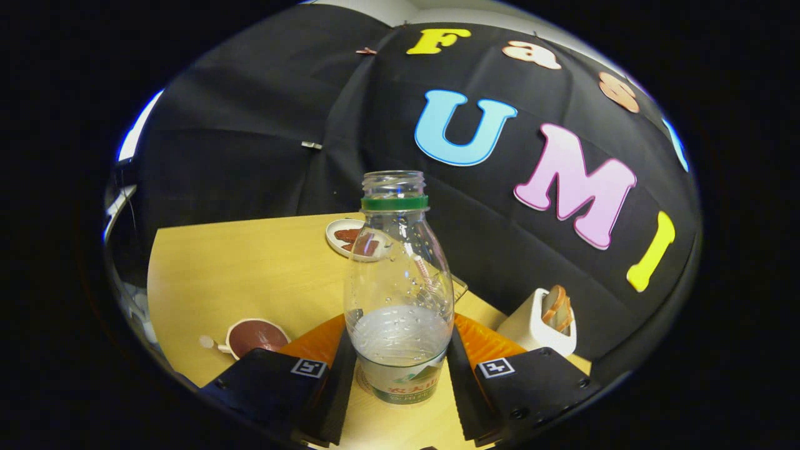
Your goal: Take the bottle from table, then pour the juice into the cup, finally place the bottle on the coaster
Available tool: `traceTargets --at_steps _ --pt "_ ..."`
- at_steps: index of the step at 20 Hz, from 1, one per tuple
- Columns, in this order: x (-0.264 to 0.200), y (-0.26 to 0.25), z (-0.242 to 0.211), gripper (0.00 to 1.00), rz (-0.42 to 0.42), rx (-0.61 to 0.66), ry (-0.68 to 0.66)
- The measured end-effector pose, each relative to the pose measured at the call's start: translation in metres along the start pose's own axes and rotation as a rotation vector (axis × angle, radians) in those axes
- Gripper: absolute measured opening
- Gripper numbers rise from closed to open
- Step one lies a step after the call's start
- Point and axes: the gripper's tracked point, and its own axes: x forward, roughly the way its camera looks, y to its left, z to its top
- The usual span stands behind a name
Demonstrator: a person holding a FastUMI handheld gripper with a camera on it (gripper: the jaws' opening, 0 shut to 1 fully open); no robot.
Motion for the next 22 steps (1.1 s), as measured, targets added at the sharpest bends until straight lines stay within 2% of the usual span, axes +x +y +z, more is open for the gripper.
traceTargets --at_steps 3,11,14,18,22 --pt "0.009 0.0 -0.009 0.73 0.014 0.108 -0.019" --pt "0.03 -0.012 -0.032 0.74 0.0 0.264 -0.134" --pt "0.039 -0.015 -0.03 0.74 -0.004 0.279 -0.166" --pt "0.051 -0.02 -0.045 0.75 -0.03 0.258 -0.152" --pt "0.058 -0.018 -0.057 0.76 -0.036 0.298 -0.141"
